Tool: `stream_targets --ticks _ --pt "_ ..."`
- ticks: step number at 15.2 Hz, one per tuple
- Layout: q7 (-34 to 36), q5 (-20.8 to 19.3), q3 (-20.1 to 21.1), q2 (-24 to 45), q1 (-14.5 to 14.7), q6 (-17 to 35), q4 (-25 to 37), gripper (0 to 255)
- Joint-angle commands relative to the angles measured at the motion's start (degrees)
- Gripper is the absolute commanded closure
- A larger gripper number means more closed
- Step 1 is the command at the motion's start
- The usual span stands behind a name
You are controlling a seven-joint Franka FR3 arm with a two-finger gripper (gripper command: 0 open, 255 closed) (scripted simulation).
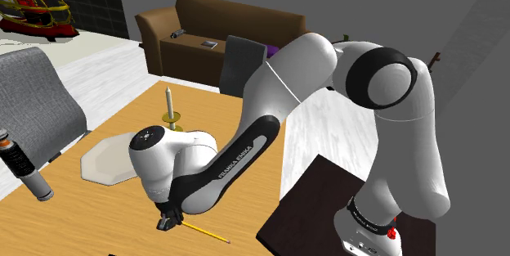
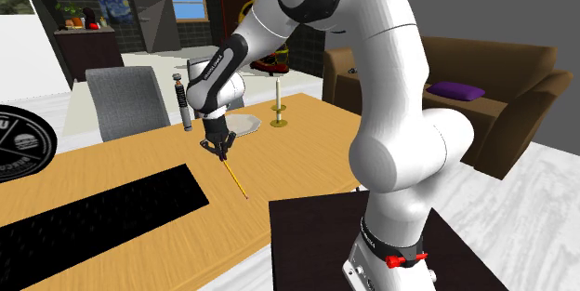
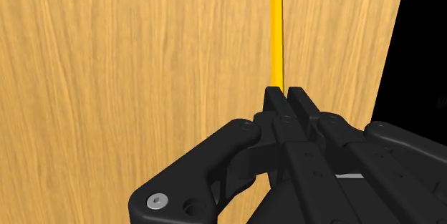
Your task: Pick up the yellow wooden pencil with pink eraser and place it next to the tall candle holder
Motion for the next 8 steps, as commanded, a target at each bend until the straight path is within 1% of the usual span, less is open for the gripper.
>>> stream_targets --ticks 1,7,8 --pt "-0.43 0.54 0.36 -1.13 -0.35 -1.09 -0.01 255" --pt "-1.43 2.13 1.39 -4.33 -1.09 -4.38 0.28 255" --pt "-1.32 1.88 1.23 -3.89 -1.03 -3.78 0.11 255"
